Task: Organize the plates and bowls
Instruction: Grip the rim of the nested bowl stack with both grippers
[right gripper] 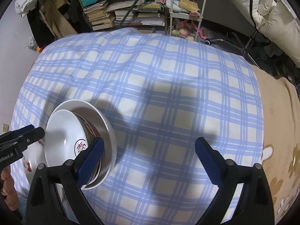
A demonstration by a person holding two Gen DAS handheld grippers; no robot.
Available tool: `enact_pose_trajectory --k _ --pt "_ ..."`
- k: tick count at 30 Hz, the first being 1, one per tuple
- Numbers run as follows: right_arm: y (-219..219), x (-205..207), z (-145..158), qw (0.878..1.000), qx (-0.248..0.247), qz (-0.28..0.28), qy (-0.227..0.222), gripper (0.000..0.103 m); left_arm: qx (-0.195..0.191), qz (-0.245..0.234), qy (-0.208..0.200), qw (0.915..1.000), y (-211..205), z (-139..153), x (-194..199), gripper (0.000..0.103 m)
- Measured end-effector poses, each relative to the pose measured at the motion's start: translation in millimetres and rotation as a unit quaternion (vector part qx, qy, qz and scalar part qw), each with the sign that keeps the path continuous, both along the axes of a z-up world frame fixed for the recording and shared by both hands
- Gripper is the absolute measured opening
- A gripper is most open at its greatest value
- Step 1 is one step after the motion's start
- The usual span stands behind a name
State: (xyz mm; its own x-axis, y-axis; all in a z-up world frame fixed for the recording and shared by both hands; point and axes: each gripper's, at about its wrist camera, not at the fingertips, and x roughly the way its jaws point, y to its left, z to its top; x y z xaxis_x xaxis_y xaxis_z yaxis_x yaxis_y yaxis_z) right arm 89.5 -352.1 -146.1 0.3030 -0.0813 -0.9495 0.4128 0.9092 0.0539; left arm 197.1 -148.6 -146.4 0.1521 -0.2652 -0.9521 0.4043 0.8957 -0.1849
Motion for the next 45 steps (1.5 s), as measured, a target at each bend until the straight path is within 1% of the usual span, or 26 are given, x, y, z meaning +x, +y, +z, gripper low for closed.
enact_pose_trajectory --k 7,13,23,28,31,32,33,35,37,38,39,40,41,45 --pt "-3 0 -6 1.000 0.001 -0.006 0.016 0.102 0.003 0.000 0.001 1.0000 0 -2 3 0.056" --pt "-3 3 -14 0.999 0.004 -0.007 0.035 0.102 0.014 -0.002 -0.004 0.9999 -3 -6 0 0.056" --pt "-6 4 -20 0.998 0.037 -0.016 0.045 0.102 0.022 0.001 -0.011 0.9997 -7 -8 -2 0.056" --pt "-10 1 -23 0.996 0.071 -0.035 0.046 0.102 0.038 -0.004 -0.020 0.9991 -11 -13 -3 0.056" --pt "-10 0 -23 0.995 0.081 -0.037 0.043 0.101 0.045 -0.006 -0.019 0.9988 -13 -16 -4 0.056" --pt "-11 0 -23 0.995 0.086 -0.038 0.042 0.099 0.045 -0.007 -0.017 0.9988 -13 -17 -4 0.056" --pt "-11 -1 -23 0.994 0.093 -0.038 0.040 0.093 0.045 -0.006 -0.015 0.9989 -12 -17 -3 0.056" --pt "-11 -1 -24 0.992 0.115 -0.039 0.034 0.087 0.046 -0.009 -0.015 0.9988 -13 -16 -3 0.056" --pt "-11 -2 -24 0.992 0.119 -0.038 0.033 0.086 0.052 -0.015 -0.017 0.9984 -14 -16 -4 0.056" --pt "-12 -2 -25 0.991 0.129 -0.037 0.030 0.080 0.055 -0.015 -0.017 0.9982 -14 -16 -4 0.055" --pt "-12 -2 -25 0.988 0.145 -0.038 0.027 0.072 0.056 -0.015 -0.016 0.9982 -14 -15 -4 0.055" --pt "-12 -3 -27 0.984 0.169 -0.043 0.026 0.069 0.056 -0.015 -0.016 0.9982 -15 -15 -4 0.055" --pt "-11 -3 -28 0.983 0.173 -0.046 0.027 0.068 0.055 -0.016 -0.017 0.9982 -15 -15 -5 0.055" --pt "-7 -3 -27 0.986 0.160 -0.043 0.026 0.067 0.054 -0.015 -0.016 0.9983 -15 -17 -4 0.055"
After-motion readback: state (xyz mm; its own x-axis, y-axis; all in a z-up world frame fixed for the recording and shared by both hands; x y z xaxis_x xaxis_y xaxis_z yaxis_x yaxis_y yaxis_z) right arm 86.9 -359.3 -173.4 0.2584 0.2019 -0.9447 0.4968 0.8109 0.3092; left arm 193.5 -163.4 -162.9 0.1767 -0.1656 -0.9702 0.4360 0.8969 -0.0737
